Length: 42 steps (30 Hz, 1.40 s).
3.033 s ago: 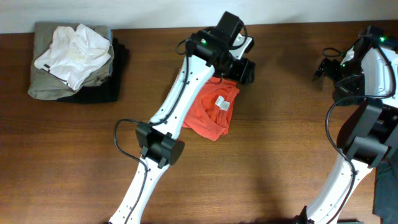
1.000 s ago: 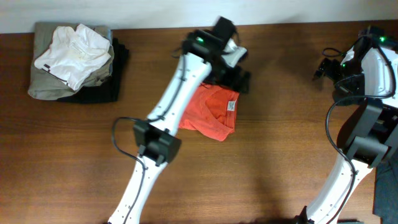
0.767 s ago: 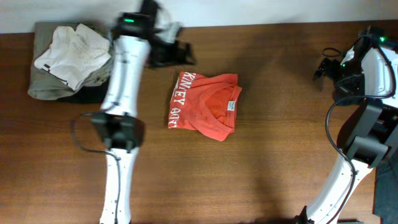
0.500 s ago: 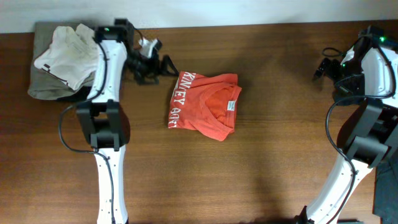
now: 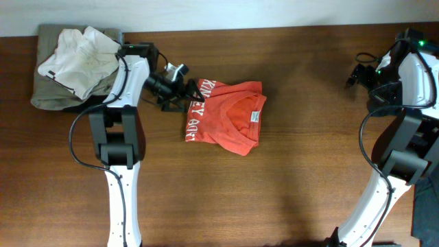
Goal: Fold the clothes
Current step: 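Grasp the folded orange shirt's top-left edge with the left gripper, then drag the folded shirt left onto the clothes stack with the left gripper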
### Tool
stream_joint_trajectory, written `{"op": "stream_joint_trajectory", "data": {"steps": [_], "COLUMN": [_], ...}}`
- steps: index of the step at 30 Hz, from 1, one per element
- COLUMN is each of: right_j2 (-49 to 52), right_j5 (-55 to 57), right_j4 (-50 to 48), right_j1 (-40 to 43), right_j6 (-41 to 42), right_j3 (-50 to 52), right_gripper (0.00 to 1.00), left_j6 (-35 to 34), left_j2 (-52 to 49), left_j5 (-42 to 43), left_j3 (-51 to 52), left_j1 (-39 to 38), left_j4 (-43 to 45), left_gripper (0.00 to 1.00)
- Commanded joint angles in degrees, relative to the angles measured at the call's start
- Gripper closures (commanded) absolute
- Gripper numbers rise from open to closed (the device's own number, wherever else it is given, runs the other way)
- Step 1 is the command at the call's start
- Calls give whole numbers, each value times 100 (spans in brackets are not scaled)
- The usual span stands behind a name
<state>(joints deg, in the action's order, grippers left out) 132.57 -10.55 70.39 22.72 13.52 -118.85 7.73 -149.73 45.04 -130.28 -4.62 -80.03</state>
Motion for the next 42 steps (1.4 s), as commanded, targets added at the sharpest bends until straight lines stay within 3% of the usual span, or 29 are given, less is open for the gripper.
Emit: {"op": "stream_joint_trajectory", "data": {"steps": [1,6,8,9,12,14,18,20,22,35,42], "right_j2": [-184,-184,-184,-184,-184,-184,-184,-184,-184,-184,-184], "right_j5": [31,31,31,31,31,31,31,31,31,31,31], "right_j4": [4,4,4,4,4,4,4,4,4,4,4], "right_j1": [-15,-15,-15,-15,-15,-15,-15,-15,-15,-15,-15], "right_j6": [31,31,31,31,31,31,31,31,31,31,31], "right_j3": [-105,-107,-107,-105,-105,-105,-105,-105,-105,-105,-105], "right_gripper": [1,1,1,1,1,1,1,1,1,1,1], "left_j6": [94,28,-59,-61,-61,-81,-79,-81,-79,-28,96], "left_j2": [-219,-219,-219,-219,-219,-219,-219,-219,-219,-219,-216], "left_j5": [-391,-393,-439,-437,-435,-437,-461,-658,-1025,-4817,-4850], "left_j3": [584,726,726,726,726,721,695,603,424,-1550,-2061], "left_j1": [-485,-778,-824,-835,-835,-824,-796,-785,-769,-341,129], "left_j4": [385,765,861,920,1051,1119,1342,1355,1353,1725,1834], "left_gripper": [5,10,24,37,54,80,76,94,97,99,99]}}
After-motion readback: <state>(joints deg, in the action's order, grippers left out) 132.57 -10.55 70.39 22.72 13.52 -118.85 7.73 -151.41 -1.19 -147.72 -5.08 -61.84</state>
